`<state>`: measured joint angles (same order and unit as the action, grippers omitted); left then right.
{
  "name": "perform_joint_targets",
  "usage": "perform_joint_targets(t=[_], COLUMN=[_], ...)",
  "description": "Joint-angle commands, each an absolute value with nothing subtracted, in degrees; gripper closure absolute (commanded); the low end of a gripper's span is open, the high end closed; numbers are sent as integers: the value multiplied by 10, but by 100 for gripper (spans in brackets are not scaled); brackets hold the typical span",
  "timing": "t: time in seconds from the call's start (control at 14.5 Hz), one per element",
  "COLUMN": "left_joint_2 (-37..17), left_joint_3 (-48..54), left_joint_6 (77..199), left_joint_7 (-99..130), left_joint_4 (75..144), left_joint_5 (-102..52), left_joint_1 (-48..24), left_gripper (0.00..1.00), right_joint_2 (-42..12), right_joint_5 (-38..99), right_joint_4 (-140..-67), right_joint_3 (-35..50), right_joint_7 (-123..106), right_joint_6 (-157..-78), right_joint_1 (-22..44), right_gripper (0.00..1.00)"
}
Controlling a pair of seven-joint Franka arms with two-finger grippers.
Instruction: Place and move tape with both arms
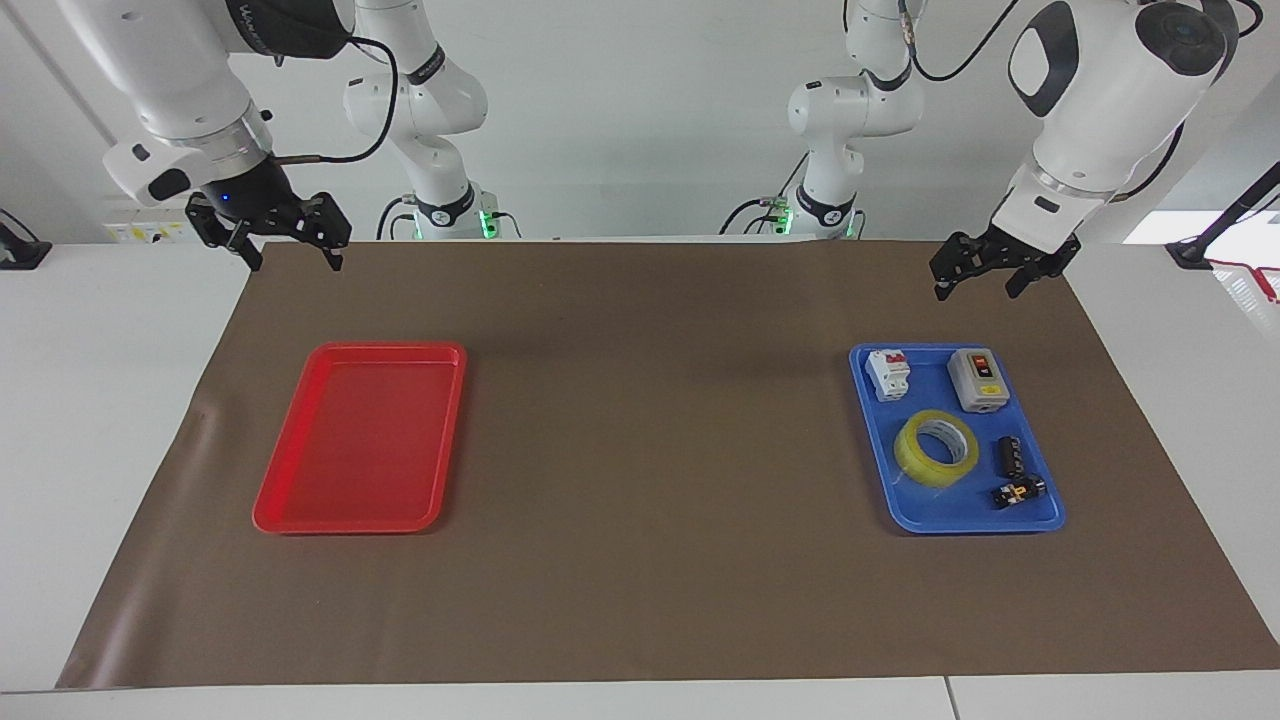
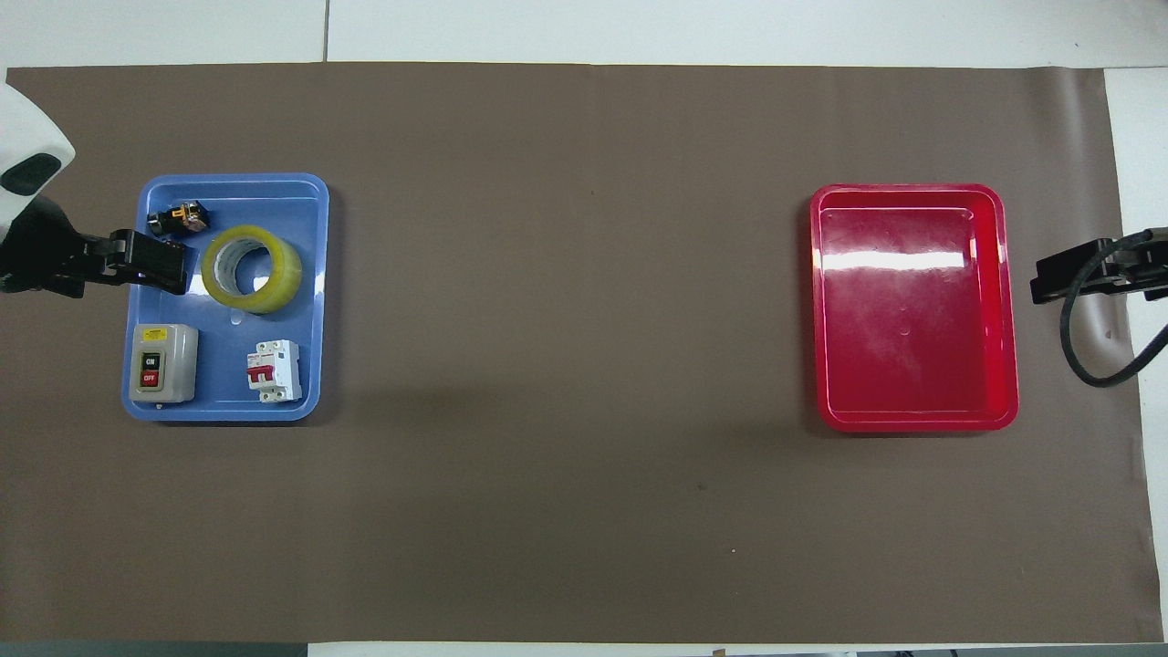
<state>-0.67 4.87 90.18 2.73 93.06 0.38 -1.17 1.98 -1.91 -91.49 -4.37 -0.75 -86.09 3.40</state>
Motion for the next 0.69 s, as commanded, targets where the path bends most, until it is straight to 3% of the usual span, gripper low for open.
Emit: perform_joint_targets(t=[0.0,0.35,0.62], left_joint_2=[-3,4,4], left_joint_3=[41,40,40], left_joint_6=[907,922,1014], left_joint_7=[23,4,-75], left_joint_4=[937,954,1018], left_joint_5=[-4,-1,7], left_joint_1=[-18,-10,60], left_gripper=[0,0,0], right_joint_2=[19,20,19], right_joint_5=[-18,-21,-21], right_joint_4=[-913,-913,-913], right_joint_3=[-47,-46,-46], right_joint_7=[-13,-14,-14], right_joint_6=[-867,-863,-863], right_joint_1=[33,36,35], right_gripper=[0,0,0])
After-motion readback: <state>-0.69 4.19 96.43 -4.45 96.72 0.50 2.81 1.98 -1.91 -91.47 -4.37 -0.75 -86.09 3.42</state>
